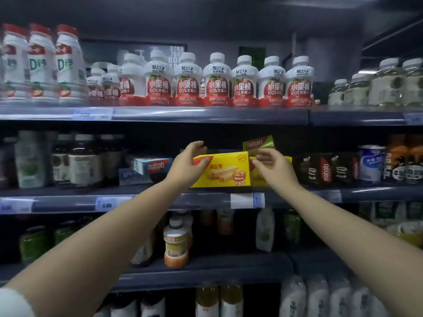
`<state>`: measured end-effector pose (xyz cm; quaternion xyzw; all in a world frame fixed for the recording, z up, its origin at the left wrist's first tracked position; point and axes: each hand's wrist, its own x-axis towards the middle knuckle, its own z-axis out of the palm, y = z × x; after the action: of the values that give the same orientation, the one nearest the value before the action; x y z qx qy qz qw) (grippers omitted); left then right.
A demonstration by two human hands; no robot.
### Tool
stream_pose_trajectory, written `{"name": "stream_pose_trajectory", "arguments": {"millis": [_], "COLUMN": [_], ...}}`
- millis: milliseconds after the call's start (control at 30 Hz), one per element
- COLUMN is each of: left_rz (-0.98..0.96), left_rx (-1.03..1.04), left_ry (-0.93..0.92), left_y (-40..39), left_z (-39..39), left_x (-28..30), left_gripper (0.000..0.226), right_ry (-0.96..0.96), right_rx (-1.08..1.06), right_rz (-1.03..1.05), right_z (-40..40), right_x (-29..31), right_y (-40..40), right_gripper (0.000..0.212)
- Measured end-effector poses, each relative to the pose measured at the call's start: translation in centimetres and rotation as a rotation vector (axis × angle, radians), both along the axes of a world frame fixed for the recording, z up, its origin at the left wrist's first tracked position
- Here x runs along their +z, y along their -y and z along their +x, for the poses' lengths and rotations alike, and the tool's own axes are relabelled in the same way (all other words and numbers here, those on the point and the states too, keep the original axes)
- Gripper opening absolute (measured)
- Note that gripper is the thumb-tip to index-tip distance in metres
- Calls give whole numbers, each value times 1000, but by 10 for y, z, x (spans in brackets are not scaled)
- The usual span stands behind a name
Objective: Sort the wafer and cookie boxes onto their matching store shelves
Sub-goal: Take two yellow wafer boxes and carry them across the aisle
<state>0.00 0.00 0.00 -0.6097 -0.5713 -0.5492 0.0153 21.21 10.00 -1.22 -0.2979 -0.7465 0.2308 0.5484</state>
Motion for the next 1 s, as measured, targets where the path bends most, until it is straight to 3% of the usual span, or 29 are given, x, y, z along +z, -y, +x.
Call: {"name": "stream_pose_trajectory", "arguments": {"millis": [100,267,633,833,1000], "left_rz": [4,-59,-87,-28,2], "left_rx": [-13,13,43,41,2], "left_ry": [-51,-149,-302,-401,-426], "left_y": [-22,-53,-63,-58,-51], "left_z": [-10,-18,-20,-21,-21], "left_x": [10,16,8,13,13], "left_gripper": [53,58,48,46,46], "right_ry": [1,202,586,469,405], "right_rx": [-80,-195,-458,-437,-406], "right_rz": [67,220,375,358,351], "right_z": [5,18,18,17,24], "right_x": [1,1,-3,-1,-5], "right_y": [-16,-41,-71,-81,-81], "right_gripper": [38,38,60,42,46]}}
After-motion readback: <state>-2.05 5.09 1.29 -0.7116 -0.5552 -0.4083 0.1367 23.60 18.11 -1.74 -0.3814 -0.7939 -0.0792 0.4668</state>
